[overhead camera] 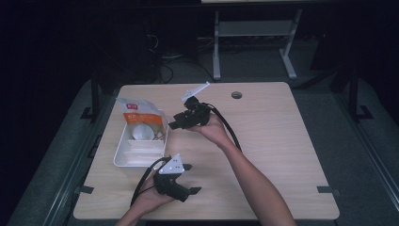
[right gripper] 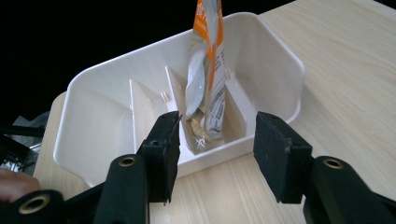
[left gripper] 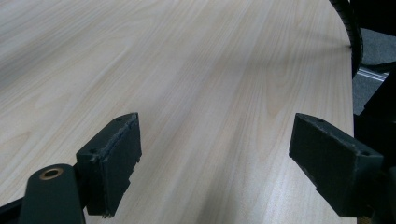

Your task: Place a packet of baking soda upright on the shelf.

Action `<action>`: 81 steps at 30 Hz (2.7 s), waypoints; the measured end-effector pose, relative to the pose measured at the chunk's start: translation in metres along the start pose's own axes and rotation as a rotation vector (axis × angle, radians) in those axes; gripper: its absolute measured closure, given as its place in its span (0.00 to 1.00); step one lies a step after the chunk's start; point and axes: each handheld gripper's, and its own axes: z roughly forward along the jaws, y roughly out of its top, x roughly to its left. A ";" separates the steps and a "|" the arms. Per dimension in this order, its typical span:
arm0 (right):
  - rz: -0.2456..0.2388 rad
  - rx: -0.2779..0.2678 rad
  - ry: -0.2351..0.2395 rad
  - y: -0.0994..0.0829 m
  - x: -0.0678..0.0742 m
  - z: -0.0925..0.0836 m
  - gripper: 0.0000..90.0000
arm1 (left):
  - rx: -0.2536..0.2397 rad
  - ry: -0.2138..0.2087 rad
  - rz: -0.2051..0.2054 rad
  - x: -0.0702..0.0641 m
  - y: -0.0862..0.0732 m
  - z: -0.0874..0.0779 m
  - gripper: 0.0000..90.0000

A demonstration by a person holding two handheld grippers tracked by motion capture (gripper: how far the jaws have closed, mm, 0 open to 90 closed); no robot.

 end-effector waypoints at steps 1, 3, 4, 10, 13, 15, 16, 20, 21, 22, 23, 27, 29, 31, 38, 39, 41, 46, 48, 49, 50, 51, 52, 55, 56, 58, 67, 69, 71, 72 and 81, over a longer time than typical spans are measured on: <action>-0.001 -0.002 -0.001 -0.001 0.000 -0.002 0.55 | -0.001 0.000 -0.001 0.000 0.000 0.000 0.18; 0.006 -0.006 -0.002 -0.003 0.000 -0.008 0.53 | 0.000 0.000 0.000 0.000 0.000 0.000 0.18; 0.009 -0.004 -0.003 -0.004 0.000 -0.010 0.53 | 0.000 0.000 0.000 0.000 0.000 0.000 0.18; 0.015 -0.008 -0.017 -0.012 -0.002 -0.025 0.51 | 0.003 0.000 0.004 0.000 0.000 0.001 0.18; 0.016 -0.011 -0.027 -0.017 -0.002 -0.032 0.51 | 0.002 -0.003 0.002 -0.001 0.000 0.001 0.18; 0.017 -0.012 -0.034 -0.020 -0.001 -0.038 0.50 | 0.005 -0.004 0.003 -0.001 0.000 0.002 0.18; 0.021 -0.015 -0.037 -0.022 -0.001 -0.041 0.50 | 0.007 -0.003 0.005 -0.001 0.000 0.002 0.18; 0.030 -0.023 -0.041 -0.030 -0.001 -0.052 0.50 | 0.008 -0.002 0.004 -0.001 0.000 0.003 0.18; 0.030 -0.024 -0.042 -0.031 -0.001 -0.054 0.50 | 0.007 -0.002 0.004 -0.001 0.000 0.003 0.18; 0.033 -0.025 -0.045 -0.033 0.000 -0.056 0.49 | 0.007 -0.002 0.003 -0.001 0.000 0.003 0.18; 0.035 -0.028 -0.046 -0.035 0.000 -0.059 0.49 | 0.006 -0.003 0.002 -0.001 0.000 0.004 0.18; 0.041 -0.036 -0.051 -0.042 0.001 -0.067 0.49 | 0.010 -0.003 0.001 -0.001 0.000 0.004 0.18; 0.039 -0.037 -0.056 -0.045 0.002 -0.072 0.49 | 0.013 -0.002 0.003 0.000 0.000 0.004 0.18; 0.038 -0.043 -0.059 -0.048 0.002 -0.077 0.49 | 0.011 -0.002 0.004 0.000 0.000 0.004 0.18; 0.046 -0.041 -0.069 -0.063 0.007 -0.092 0.48 | 0.011 -0.003 -0.003 0.000 0.000 0.004 0.18; 0.049 -0.037 -0.073 -0.066 0.008 -0.094 0.48 | 0.011 -0.003 -0.003 0.000 0.001 0.003 0.18; 0.050 -0.036 -0.077 -0.070 0.008 -0.097 0.47 | 0.010 -0.001 -0.003 0.000 0.000 0.004 0.18; 0.056 -0.040 -0.084 -0.078 0.010 -0.107 0.47 | 0.011 -0.001 -0.007 0.001 0.000 0.004 0.18; 0.055 -0.041 -0.085 -0.081 0.011 -0.110 0.47 | 0.011 0.000 -0.007 0.001 0.000 0.003 0.18; 0.057 -0.041 -0.088 -0.082 0.011 -0.112 0.47 | 0.012 0.000 -0.007 0.001 0.000 0.003 0.18; 0.059 -0.039 -0.089 -0.084 0.011 -0.113 0.46 | 0.010 0.000 -0.009 0.001 0.000 0.003 0.18; 0.062 -0.040 -0.085 -0.085 0.012 -0.115 0.46 | 0.010 0.000 -0.010 0.001 0.000 0.004 0.18; 0.063 -0.042 -0.085 -0.087 0.012 -0.117 0.46 | 0.010 0.000 -0.010 0.001 0.000 0.004 0.18; 0.066 -0.042 -0.090 -0.092 0.015 -0.122 0.46 | 0.009 -0.001 -0.008 0.001 0.000 0.003 0.18; 0.067 -0.039 -0.092 -0.094 0.015 -0.123 0.46 | 0.009 -0.001 -0.008 0.001 0.000 0.003 0.18; 0.072 -0.038 -0.094 -0.098 0.016 -0.126 0.46 | 0.008 -0.002 -0.010 0.001 0.000 0.003 0.18; 0.089 -0.042 -0.106 -0.116 0.021 -0.141 0.45 | 0.007 0.001 -0.014 0.002 0.000 0.003 0.18; 0.097 -0.036 -0.102 -0.118 0.022 -0.144 0.45 | 0.007 0.002 -0.013 0.001 0.000 0.003 0.19; 0.097 -0.041 -0.106 -0.121 0.023 -0.146 0.45 | 0.008 0.002 -0.014 0.001 0.000 0.003 0.18; 0.097 -0.040 -0.108 -0.123 0.024 -0.147 0.45 | 0.008 0.002 -0.013 0.001 0.000 0.003 0.19; 0.111 -0.036 -0.106 -0.149 0.034 -0.155 0.44 | 0.006 0.002 -0.012 0.001 0.000 0.003 0.19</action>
